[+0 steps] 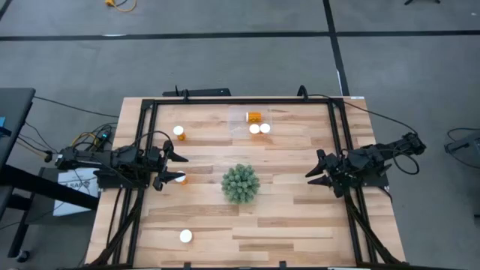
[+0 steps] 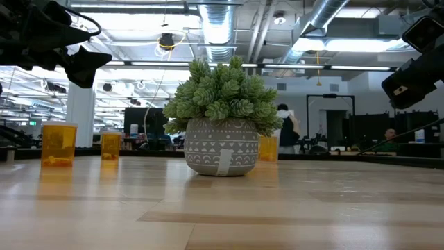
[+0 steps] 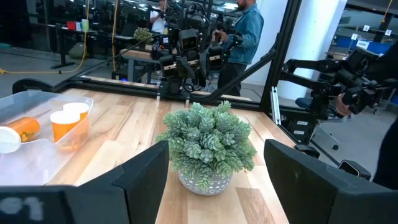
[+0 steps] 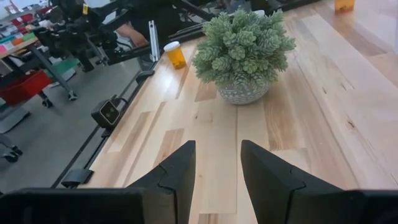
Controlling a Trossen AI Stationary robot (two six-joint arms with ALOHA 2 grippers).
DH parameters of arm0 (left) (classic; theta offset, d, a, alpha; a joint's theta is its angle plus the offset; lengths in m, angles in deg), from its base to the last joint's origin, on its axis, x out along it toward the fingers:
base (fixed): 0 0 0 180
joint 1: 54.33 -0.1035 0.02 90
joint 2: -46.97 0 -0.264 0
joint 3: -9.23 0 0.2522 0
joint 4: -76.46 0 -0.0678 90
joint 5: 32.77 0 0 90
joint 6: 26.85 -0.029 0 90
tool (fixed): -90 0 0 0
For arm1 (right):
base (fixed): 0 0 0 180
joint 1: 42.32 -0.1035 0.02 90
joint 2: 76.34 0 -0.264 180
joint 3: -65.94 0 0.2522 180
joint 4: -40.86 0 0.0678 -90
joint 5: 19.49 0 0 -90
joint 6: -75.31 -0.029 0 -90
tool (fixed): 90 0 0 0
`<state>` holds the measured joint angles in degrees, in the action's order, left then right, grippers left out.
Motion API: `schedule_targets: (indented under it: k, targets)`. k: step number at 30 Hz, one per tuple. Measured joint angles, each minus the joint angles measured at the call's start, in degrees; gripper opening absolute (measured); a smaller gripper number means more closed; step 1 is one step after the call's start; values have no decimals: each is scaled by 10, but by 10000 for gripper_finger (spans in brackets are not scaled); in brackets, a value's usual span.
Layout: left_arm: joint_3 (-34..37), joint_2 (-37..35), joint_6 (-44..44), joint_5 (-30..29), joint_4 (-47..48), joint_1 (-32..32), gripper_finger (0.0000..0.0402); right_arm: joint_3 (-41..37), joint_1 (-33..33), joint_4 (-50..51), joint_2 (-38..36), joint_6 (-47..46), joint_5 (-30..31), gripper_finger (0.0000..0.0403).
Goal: Pick and place pill bottles into a basket
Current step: Put the orange pill bottle into the transparent bin
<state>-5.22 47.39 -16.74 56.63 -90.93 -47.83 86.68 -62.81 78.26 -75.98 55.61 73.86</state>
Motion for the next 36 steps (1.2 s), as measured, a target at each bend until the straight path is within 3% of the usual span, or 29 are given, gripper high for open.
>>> schedule_targets:
  k: [6,13,25,32,36]
  targets:
    - [0,0,0,0,0,0,254,-4,0,-38,0,8,1,123]
    - [0,0,0,0,0,0,254,-3,-11,-259,-1,84,-20,120]
    - [0,0,0,0,0,0,254,-59,-13,-370,-1,76,-80,120]
    - [0,0,0,0,0,0,254,-65,-12,-352,-1,82,-80,120]
    - [0,0,0,0,0,0,254,-66,-12,-294,-1,77,-80,120]
